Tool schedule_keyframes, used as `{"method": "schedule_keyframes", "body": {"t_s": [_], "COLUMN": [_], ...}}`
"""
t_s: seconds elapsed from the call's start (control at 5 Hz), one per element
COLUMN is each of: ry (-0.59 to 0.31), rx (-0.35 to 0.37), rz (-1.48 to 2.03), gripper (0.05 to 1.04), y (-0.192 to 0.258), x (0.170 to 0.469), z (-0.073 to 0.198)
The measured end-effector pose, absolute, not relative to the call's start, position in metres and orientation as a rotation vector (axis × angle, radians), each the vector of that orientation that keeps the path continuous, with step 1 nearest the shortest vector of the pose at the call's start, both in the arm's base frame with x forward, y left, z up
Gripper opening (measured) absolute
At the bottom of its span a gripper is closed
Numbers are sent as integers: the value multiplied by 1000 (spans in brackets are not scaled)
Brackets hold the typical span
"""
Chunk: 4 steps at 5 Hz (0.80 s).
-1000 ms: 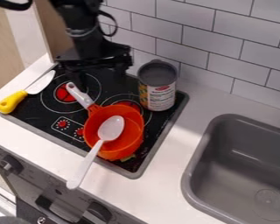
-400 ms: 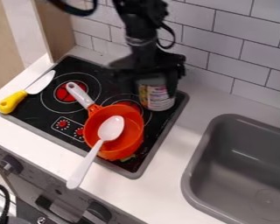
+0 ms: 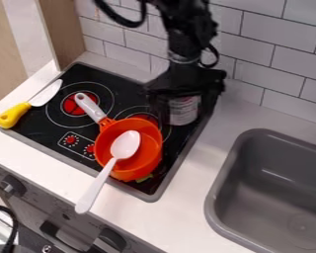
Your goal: Moved the can towards the burner
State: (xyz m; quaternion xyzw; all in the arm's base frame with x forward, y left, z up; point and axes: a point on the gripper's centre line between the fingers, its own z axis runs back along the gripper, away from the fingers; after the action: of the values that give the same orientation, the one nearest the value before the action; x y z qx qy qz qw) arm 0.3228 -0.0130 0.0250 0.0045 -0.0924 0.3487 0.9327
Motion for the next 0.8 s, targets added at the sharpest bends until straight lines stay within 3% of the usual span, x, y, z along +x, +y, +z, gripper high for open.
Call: {"method": "schedule_keyframes", "body": {"t_s": [0.4,0.8], "ry": [-209,-111], "rx": [56,93], "rz": [949,1081], "gripper": [991,991], "y": [1,33], "x": [337,337], "z": [21,21]}}
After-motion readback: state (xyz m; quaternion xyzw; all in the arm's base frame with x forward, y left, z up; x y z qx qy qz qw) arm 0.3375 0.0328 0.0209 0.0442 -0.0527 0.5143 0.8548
